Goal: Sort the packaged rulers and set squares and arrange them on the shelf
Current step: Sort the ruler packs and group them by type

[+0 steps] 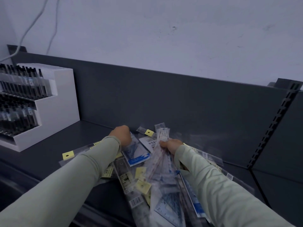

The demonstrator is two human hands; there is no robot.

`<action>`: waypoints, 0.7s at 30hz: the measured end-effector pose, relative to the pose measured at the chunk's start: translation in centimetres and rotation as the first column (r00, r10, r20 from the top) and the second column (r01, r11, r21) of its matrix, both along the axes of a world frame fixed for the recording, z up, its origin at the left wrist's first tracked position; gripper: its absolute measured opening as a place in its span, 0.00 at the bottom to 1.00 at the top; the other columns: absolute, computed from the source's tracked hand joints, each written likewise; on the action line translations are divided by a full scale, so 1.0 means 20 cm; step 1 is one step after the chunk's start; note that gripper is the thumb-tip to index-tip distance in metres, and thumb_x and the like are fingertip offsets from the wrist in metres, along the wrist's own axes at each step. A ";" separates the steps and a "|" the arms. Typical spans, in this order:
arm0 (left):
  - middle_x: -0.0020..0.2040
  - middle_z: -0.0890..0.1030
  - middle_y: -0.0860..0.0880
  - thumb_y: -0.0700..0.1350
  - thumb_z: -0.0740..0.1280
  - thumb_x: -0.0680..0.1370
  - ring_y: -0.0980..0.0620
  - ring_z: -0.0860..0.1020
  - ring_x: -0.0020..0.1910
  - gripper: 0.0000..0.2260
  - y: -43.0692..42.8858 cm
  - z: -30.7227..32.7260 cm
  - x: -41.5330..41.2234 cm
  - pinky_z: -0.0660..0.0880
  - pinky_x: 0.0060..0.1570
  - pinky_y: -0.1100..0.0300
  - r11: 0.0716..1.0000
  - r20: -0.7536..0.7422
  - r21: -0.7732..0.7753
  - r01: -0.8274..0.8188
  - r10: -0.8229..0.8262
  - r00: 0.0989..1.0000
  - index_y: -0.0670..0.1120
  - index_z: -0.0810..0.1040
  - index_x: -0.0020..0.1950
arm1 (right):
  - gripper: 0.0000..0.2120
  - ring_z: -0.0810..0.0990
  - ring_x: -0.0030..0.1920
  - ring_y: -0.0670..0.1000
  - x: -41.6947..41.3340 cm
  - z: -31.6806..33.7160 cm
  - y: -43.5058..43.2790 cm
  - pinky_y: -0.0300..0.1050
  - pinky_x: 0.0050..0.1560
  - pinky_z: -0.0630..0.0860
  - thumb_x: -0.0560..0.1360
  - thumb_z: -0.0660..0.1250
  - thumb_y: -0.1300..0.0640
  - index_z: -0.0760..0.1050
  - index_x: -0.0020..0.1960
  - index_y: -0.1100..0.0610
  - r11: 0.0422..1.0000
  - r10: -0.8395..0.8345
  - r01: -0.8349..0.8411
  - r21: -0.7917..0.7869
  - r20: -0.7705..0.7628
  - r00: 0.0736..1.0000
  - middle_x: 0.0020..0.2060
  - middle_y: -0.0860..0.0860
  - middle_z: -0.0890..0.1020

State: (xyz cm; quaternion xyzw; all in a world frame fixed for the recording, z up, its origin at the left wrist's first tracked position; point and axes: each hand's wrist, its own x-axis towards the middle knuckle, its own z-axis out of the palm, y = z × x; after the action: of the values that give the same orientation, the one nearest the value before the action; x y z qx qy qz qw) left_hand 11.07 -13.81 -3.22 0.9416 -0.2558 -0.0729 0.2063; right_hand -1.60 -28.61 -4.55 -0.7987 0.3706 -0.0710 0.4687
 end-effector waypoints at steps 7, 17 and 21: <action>0.40 0.82 0.43 0.40 0.69 0.72 0.47 0.77 0.37 0.06 0.06 0.01 0.03 0.76 0.42 0.54 0.988 -0.106 -0.155 0.007 -0.024 0.994 0.38 0.83 0.42 | 0.19 0.79 0.57 0.60 -0.01 0.02 0.03 0.53 0.64 0.72 0.77 0.64 0.54 0.74 0.62 0.67 0.999 -0.030 0.029 0.025 0.010 1.000 0.58 0.62 0.79; 0.35 0.76 0.45 0.32 0.66 0.76 0.53 0.76 0.29 0.08 0.03 0.11 -0.23 0.79 0.28 0.58 0.603 -0.448 -0.787 -0.132 -0.411 0.794 0.43 0.72 0.45 | 0.18 0.78 0.58 0.62 -0.02 0.04 0.09 0.56 0.64 0.72 0.76 0.65 0.54 0.75 0.60 0.65 0.971 -0.126 0.072 0.227 0.234 0.964 0.58 0.61 0.79; 0.34 0.77 0.45 0.36 0.72 0.73 0.53 0.73 0.27 0.08 0.01 0.06 -0.31 0.75 0.25 0.61 0.669 -0.432 -0.739 -0.078 -0.381 0.817 0.41 0.73 0.42 | 0.29 0.78 0.59 0.62 0.06 -0.05 0.02 0.59 0.63 0.72 0.68 0.66 0.44 0.75 0.61 0.62 0.942 -0.199 0.078 0.325 0.358 0.912 0.60 0.59 0.79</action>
State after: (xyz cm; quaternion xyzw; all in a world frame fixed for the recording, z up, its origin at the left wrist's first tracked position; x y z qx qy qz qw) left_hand 4.85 -13.63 -1.93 0.6904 -0.2733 -0.2518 0.6207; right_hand -0.47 -28.23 -5.51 -0.6585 0.3338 -0.2026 0.6433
